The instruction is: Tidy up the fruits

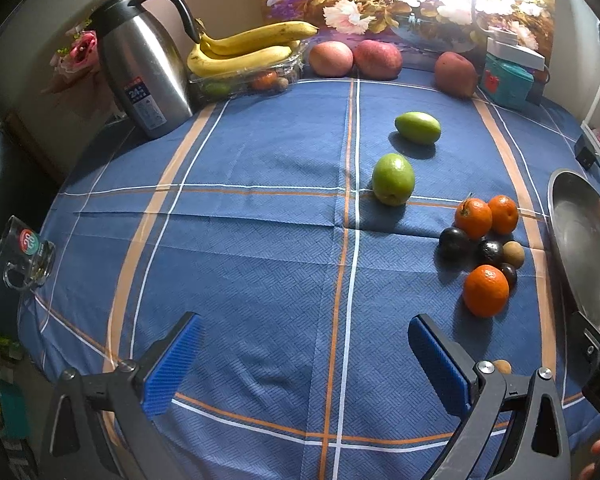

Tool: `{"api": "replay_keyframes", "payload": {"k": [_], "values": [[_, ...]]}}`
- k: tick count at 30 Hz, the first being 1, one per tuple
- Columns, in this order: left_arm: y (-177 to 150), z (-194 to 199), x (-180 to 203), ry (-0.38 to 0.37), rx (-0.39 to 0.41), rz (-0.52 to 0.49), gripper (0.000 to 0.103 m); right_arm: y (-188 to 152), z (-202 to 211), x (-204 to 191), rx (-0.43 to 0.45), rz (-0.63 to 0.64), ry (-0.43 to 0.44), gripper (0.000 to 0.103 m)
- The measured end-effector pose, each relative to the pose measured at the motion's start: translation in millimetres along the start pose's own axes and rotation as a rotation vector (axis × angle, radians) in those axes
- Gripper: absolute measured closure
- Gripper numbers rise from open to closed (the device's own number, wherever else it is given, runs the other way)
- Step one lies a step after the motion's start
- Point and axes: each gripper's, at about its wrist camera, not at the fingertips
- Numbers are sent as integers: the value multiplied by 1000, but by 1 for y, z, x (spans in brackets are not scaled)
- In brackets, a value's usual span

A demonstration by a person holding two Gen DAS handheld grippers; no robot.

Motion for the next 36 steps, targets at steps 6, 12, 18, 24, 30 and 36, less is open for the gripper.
{"api": "replay_keyframes", "payload": {"k": [6, 12, 18, 24, 30, 36], "values": [[1, 0, 0, -3, -4, 0, 0, 0, -2, -1, -2, 3, -1, 0], [2, 0, 0, -7, -5, -2, 0, -3, -3, 1, -9, -1, -1, 0], [2, 0, 0, -6, -6, -1, 0, 0, -4, -1, -16, 2, -2, 0], [2, 0, 1, -6, -6, 0, 0, -1, -4, -1, -16, 0, -3, 0], [2, 0, 4, -9, -9, -4, 0, -1, -5, -1, -16, 0, -3, 0], [2, 0, 4, -10, -10, -4, 0, 0, -5, -1, -16, 0, -3, 0]]}}
Point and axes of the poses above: each gripper's, at about its wrist camera, not at the fingertips, and z roughly against the way its jaws point, x to its right, y to its top, and after that the axes turned 9 degrees about y, right-handed
